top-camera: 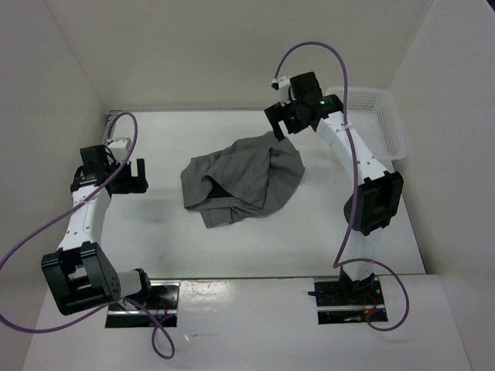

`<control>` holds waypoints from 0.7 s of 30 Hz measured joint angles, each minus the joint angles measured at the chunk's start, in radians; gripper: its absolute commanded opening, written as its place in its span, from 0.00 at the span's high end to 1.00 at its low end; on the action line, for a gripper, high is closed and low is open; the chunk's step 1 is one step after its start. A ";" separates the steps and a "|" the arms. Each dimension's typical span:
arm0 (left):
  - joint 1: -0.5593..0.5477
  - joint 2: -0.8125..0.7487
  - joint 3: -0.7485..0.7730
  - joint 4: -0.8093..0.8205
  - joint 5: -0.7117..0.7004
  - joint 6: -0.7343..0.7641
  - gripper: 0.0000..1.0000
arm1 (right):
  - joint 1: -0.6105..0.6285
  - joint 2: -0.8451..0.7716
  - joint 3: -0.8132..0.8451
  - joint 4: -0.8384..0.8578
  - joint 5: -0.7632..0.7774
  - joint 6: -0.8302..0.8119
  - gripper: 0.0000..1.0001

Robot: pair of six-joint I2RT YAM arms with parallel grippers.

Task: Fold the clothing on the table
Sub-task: Move the skirt to the center of the board, then fold the skirt

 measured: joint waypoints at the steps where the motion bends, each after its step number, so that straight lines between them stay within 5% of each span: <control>1: 0.000 -0.002 -0.010 -0.001 0.008 0.005 0.00 | 0.000 0.003 -0.012 0.005 0.034 0.005 0.01; 6: -0.034 -0.004 -0.032 -0.005 0.042 0.051 0.00 | 0.000 0.003 -0.073 0.060 0.127 0.007 0.01; 16: -0.394 0.169 0.029 -0.010 -0.076 0.076 0.00 | 0.000 -0.041 -0.259 0.094 0.167 -0.015 0.01; 21: -0.476 0.273 0.096 -0.039 -0.105 0.072 0.02 | 0.000 -0.108 -0.351 0.105 0.179 -0.027 0.01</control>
